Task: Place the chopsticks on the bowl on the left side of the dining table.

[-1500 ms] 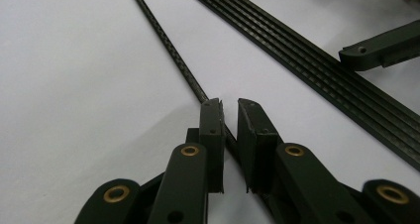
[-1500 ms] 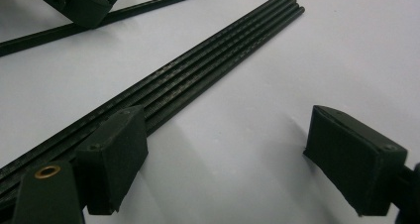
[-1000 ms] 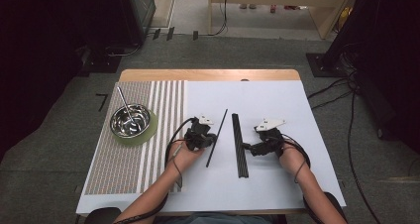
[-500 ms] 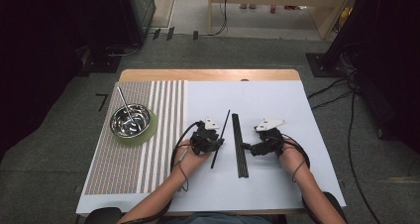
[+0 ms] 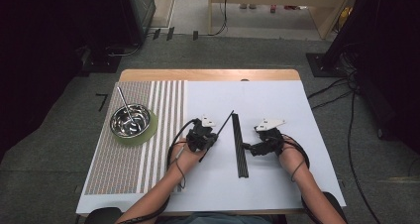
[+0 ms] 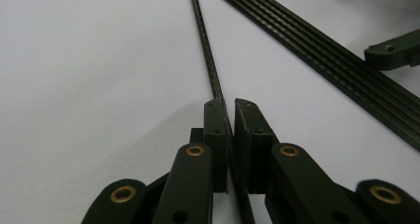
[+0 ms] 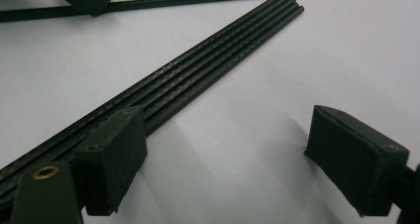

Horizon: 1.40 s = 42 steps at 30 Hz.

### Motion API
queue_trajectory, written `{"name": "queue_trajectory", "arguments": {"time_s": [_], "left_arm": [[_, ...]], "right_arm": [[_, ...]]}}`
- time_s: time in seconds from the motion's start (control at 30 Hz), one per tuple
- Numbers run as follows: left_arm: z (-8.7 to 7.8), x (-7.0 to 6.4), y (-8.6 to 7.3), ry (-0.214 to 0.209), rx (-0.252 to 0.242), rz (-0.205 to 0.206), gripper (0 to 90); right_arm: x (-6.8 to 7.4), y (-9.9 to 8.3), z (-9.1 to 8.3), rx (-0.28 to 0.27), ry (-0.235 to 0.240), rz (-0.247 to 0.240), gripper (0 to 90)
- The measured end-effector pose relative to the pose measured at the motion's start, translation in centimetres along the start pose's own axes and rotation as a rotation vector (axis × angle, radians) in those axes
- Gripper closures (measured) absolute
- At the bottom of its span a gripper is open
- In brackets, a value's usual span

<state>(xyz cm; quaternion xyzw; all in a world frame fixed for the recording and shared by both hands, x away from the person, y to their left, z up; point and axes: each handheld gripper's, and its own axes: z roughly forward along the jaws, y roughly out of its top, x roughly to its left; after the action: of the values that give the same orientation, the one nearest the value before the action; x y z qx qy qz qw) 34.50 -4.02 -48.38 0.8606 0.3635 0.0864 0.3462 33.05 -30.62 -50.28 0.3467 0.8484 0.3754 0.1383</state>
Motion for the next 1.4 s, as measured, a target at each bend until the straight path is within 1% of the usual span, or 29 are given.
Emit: {"name": "queue_trajectory", "arguments": {"time_s": [0.17,0.23,0.27,0.33,0.43,0.5,0.57,0.77,1.03,1.13,1.4], "left_arm": [[-0.4,1.1,0.0,0.010,0.016,-0.011,86.5],[-0.5,1.6,0.0,0.006,0.024,-0.012,86.7],[-0.6,1.8,-0.1,0.002,0.024,-0.017,86.7],[-0.8,2.3,-0.1,0.011,0.027,-0.021,86.9],[-0.9,2.8,-0.2,0.027,0.025,-0.013,86.8],[-1.0,3.1,-0.3,0.022,0.019,-0.020,86.5],[-0.9,3.2,-0.4,0.018,0.010,-0.028,86.3],[-0.8,2.5,-0.9,0.065,-0.026,-0.017,86.4],[-0.9,3.1,-0.7,0.027,-0.014,-0.080,87.5],[-1.0,3.3,-0.7,0.015,-0.012,-0.095,87.6],[-1.1,3.5,-0.6,0.000,-0.002,-0.101,87.6]], "right_arm": [[0.0,0.0,0.0,0.001,-0.001,-0.002,15.3],[0.0,0.0,0.0,0.001,0.000,-0.001,15.3],[0.0,0.0,0.0,0.001,0.000,-0.002,15.4],[0.0,0.0,0.0,0.001,0.000,-0.002,15.3],[0.0,0.0,0.0,0.000,0.000,-0.002,15.3],[0.0,0.0,0.0,0.000,0.000,-0.001,15.3],[0.0,0.0,0.0,-0.002,-0.001,0.000,15.3],[0.0,0.0,0.0,0.000,-0.001,0.001,15.3],[0.0,0.0,0.0,-0.004,0.000,-0.001,15.3],[0.0,0.0,0.0,-0.004,0.000,-0.002,15.3],[0.0,0.0,0.0,-0.003,-0.001,-0.001,15.3]]}}
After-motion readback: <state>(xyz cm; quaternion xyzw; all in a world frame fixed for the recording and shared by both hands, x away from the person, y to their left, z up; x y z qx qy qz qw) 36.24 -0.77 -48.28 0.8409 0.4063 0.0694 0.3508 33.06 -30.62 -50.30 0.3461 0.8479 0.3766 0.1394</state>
